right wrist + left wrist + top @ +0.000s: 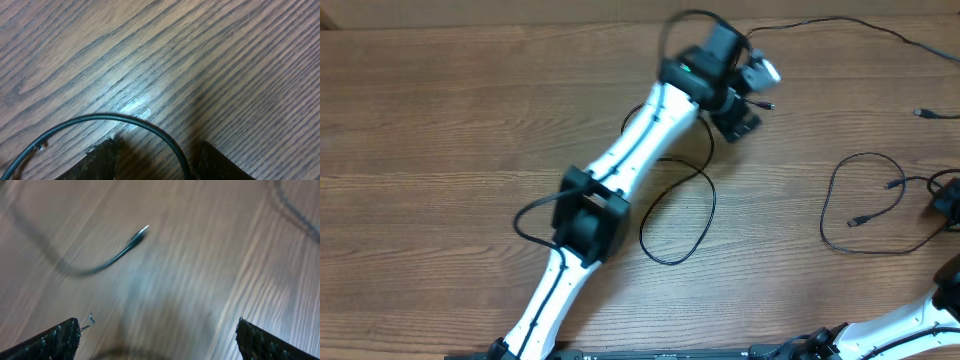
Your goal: Untangle cables
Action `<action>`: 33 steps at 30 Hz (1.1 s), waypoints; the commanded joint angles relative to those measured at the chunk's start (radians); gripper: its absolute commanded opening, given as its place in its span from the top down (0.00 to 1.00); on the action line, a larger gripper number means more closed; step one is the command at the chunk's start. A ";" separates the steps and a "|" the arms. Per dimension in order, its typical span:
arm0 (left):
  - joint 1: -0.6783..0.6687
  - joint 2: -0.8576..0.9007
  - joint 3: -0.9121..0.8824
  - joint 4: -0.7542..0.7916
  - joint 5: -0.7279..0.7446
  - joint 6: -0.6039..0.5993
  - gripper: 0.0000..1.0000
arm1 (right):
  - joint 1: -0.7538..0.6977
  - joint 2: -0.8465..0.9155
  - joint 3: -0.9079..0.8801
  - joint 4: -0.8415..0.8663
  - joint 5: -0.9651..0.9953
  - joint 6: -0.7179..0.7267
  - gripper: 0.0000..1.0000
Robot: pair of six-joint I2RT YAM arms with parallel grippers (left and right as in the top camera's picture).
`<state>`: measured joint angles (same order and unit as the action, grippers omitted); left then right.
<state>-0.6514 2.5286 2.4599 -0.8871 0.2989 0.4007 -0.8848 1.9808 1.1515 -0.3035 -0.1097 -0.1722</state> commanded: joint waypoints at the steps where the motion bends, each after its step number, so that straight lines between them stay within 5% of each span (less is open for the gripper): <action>1: -0.046 0.035 0.005 0.066 -0.010 0.036 0.00 | 0.015 0.045 -0.033 -0.034 -0.058 0.016 0.48; 16: -0.193 0.074 0.005 0.200 0.055 -0.022 0.00 | 0.143 0.045 -0.033 -0.092 -0.172 0.016 0.52; 22: -0.191 0.150 0.005 0.241 -0.024 -0.166 0.00 | 0.292 0.045 -0.033 -0.121 -0.207 0.016 0.53; 33: -0.160 0.190 0.005 0.232 -0.043 -0.170 0.00 | 0.407 0.045 -0.033 -0.098 -0.206 0.020 0.53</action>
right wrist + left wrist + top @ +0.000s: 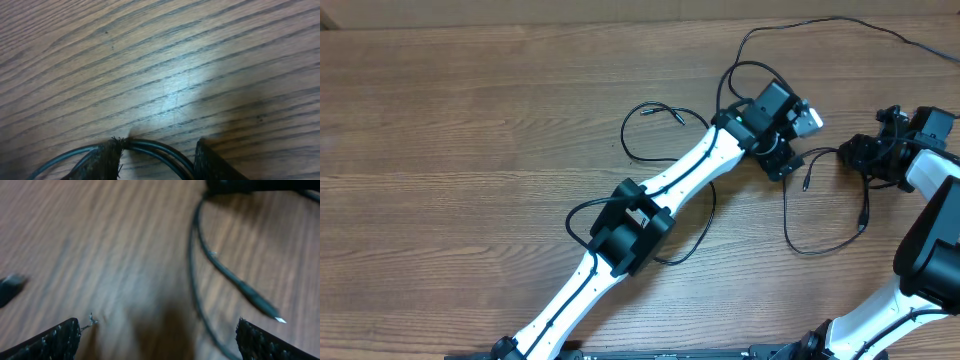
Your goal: Untangle cables
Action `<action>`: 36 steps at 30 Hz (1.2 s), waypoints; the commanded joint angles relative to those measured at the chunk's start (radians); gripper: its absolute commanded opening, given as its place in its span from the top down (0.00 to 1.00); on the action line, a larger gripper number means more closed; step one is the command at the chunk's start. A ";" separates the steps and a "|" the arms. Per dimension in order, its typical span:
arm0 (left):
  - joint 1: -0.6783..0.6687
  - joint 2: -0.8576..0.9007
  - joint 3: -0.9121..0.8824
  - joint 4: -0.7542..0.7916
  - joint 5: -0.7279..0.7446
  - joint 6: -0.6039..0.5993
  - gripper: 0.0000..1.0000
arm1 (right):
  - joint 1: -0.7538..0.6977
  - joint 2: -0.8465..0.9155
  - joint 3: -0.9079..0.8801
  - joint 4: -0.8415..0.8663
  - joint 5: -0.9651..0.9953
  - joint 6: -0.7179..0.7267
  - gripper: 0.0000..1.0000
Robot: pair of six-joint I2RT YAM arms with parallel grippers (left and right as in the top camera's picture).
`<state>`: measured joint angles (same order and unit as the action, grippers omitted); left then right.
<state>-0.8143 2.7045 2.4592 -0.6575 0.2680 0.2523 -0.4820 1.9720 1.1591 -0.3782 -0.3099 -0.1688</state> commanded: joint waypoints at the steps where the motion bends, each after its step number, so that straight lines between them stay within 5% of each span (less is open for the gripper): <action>1: 0.003 0.016 0.006 0.002 -0.011 -0.021 0.00 | 0.004 0.054 -0.041 -0.024 -0.006 0.017 0.53; 29: -0.032 0.097 -0.003 0.005 -0.130 -0.055 0.01 | 0.004 0.054 -0.041 -0.036 -0.006 0.024 0.53; 36: 0.008 0.097 -0.003 -0.076 -0.327 -0.107 0.01 | -0.014 0.054 -0.041 -0.023 0.107 0.043 0.53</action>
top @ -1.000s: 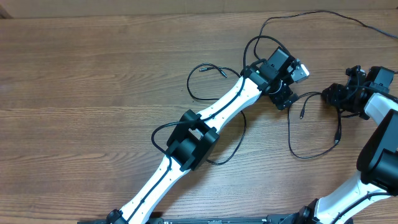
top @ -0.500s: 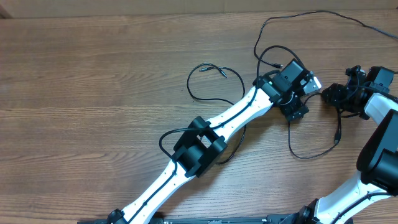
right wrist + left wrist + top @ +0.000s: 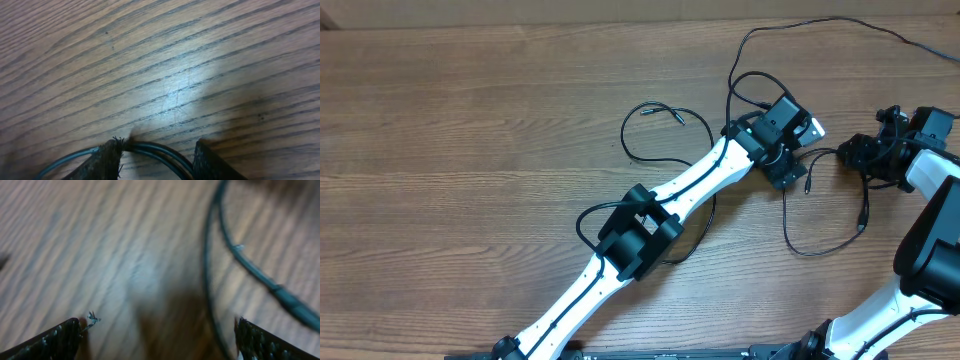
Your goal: Untangle cables
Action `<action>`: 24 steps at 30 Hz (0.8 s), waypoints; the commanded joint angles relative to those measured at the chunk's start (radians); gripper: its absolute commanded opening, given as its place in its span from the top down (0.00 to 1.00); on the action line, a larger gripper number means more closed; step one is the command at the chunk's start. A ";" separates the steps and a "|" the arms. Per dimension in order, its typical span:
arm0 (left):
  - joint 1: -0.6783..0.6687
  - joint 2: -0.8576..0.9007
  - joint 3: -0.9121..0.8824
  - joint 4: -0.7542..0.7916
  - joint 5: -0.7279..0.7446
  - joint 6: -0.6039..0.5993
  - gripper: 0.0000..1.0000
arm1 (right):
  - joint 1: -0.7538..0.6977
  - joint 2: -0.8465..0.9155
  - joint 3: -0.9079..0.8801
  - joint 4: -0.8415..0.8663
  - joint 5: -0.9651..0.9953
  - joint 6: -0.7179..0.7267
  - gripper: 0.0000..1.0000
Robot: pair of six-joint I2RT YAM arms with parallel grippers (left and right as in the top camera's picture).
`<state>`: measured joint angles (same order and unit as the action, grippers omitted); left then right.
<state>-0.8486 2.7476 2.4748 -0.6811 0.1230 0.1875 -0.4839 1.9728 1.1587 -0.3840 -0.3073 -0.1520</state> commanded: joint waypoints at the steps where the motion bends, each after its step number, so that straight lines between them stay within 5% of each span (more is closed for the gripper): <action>1: 0.050 0.054 -0.019 -0.064 -0.206 -0.057 0.00 | -0.018 0.053 -0.040 -0.014 0.129 0.026 0.53; 10: 0.174 0.054 -0.019 -0.184 -0.233 -0.159 0.01 | -0.149 0.053 -0.040 0.000 0.268 0.018 0.49; 17: 0.235 0.054 -0.019 -0.245 -0.169 -0.225 0.00 | -0.211 0.053 -0.040 -0.001 0.076 0.018 0.52; 24: 0.242 0.054 -0.019 -0.254 -0.093 -0.239 0.00 | -0.185 0.053 -0.040 -0.026 -0.144 -0.063 0.41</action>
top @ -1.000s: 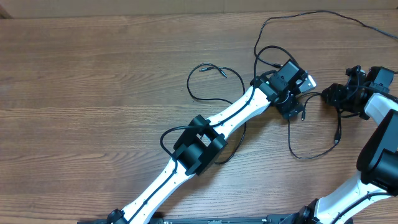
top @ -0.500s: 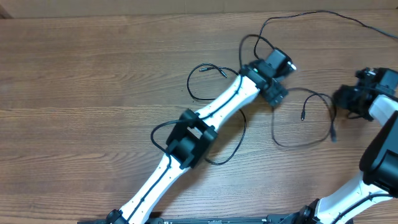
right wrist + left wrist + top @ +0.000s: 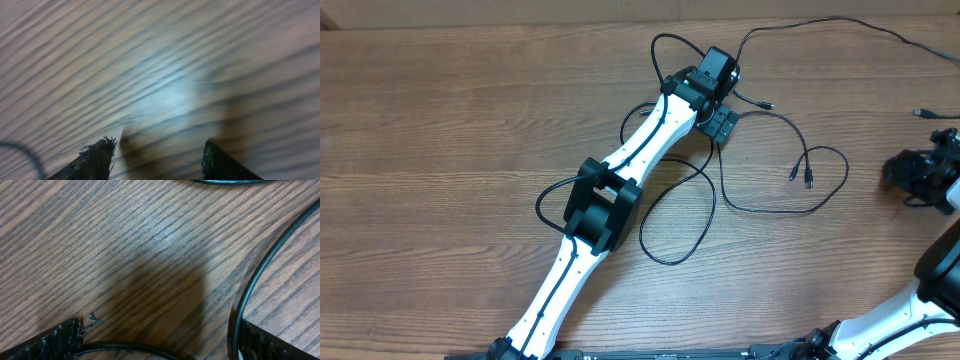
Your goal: Untangle cables
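Thin black cables lie on the wooden table [image 3: 440,120]. One cable [image 3: 825,195] loops right of my left gripper [image 3: 722,125], and its two plug ends [image 3: 800,178] rest inside the loop. A second cable [image 3: 708,215] loops under the left arm. In the left wrist view my left gripper [image 3: 160,340] stands wide open, low over the wood; a strand [image 3: 130,347] crosses between its fingers and another [image 3: 250,287] curves along the right finger. My right gripper [image 3: 908,170] is at the right edge, open and apart from the loop. The blurred right wrist view shows nothing between its fingers [image 3: 90,160].
A long cable [image 3: 820,22] runs along the table's far edge to the right. A loose plug [image 3: 923,113] lies at the far right above the right gripper. The left arm [image 3: 620,170] stretches diagonally across the middle of the table.
My left gripper has moved left and farther back, and the looped cable now lies farther left. My right gripper no longer has the cable between its fingers and sits farther right.
At first the left gripper hovered at the back centre and the right gripper sat at the right edge by a cable loop. Then both grippers met right of centre, with cable between the right fingers. Now they are apart and the loop lies between them.
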Action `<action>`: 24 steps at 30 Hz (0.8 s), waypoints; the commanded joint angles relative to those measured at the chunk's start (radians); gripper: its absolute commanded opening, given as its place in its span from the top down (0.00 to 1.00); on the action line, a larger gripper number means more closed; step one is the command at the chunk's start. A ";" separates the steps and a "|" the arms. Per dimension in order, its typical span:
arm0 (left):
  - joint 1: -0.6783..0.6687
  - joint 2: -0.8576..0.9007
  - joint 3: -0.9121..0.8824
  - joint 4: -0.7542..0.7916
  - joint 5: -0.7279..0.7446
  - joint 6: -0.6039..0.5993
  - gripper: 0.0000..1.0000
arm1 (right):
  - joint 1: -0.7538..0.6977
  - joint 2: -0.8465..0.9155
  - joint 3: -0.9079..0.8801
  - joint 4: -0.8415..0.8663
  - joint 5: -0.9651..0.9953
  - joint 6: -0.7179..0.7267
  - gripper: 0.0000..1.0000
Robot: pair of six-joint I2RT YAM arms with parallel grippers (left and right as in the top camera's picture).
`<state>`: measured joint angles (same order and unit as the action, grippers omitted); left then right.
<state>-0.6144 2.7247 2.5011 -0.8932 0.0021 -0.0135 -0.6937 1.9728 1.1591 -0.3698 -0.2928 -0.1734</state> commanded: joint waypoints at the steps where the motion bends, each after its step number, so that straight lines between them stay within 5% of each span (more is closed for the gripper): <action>1: 0.006 0.077 -0.045 -0.042 0.027 -0.037 0.00 | 0.033 0.053 -0.040 -0.048 -0.191 -0.066 0.40; 8: 0.003 0.077 -0.045 -0.039 0.027 -0.035 0.00 | 0.141 0.053 -0.040 -0.127 -0.212 -0.259 0.28; 24: 0.003 0.077 -0.045 -0.045 0.025 -0.035 0.01 | 0.308 0.053 -0.041 -0.190 0.330 -0.235 0.14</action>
<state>-0.6144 2.7247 2.5015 -0.8940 0.0025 -0.0132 -0.3649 1.9522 1.1717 -0.5133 -0.1234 -0.4305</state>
